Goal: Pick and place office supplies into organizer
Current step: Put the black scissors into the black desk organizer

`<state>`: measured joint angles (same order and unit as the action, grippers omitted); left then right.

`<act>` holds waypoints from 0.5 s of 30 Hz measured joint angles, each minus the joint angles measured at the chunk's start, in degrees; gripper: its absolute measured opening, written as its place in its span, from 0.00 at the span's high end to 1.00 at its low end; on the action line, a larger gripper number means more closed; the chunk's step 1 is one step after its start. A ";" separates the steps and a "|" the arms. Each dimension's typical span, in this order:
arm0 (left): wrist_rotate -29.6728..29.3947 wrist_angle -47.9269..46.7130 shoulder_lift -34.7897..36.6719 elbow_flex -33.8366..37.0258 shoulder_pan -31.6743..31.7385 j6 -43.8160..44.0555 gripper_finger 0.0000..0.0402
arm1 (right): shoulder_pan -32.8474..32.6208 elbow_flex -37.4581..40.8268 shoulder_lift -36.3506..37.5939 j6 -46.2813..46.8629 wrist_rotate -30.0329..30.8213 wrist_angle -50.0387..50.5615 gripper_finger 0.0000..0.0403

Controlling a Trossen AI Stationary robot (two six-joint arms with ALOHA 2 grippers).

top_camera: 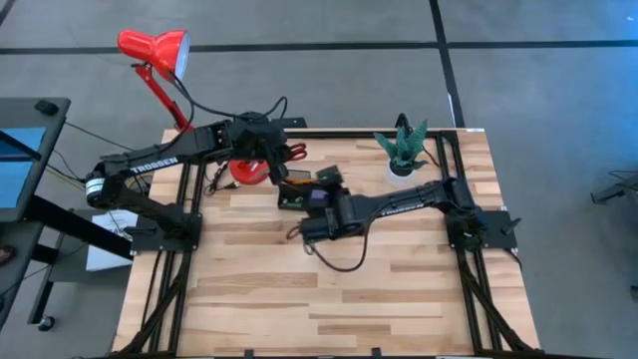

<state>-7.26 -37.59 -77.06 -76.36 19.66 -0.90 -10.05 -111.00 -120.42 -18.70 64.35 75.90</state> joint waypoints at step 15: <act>3.80 13.11 3.55 2.72 0.02 -4.16 0.95 | 0.78 14.26 10.08 35.35 -15.10 13.92 0.75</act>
<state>-3.46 -24.48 -73.51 -73.64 19.68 -5.05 -9.27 -96.74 -110.34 16.65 49.25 89.82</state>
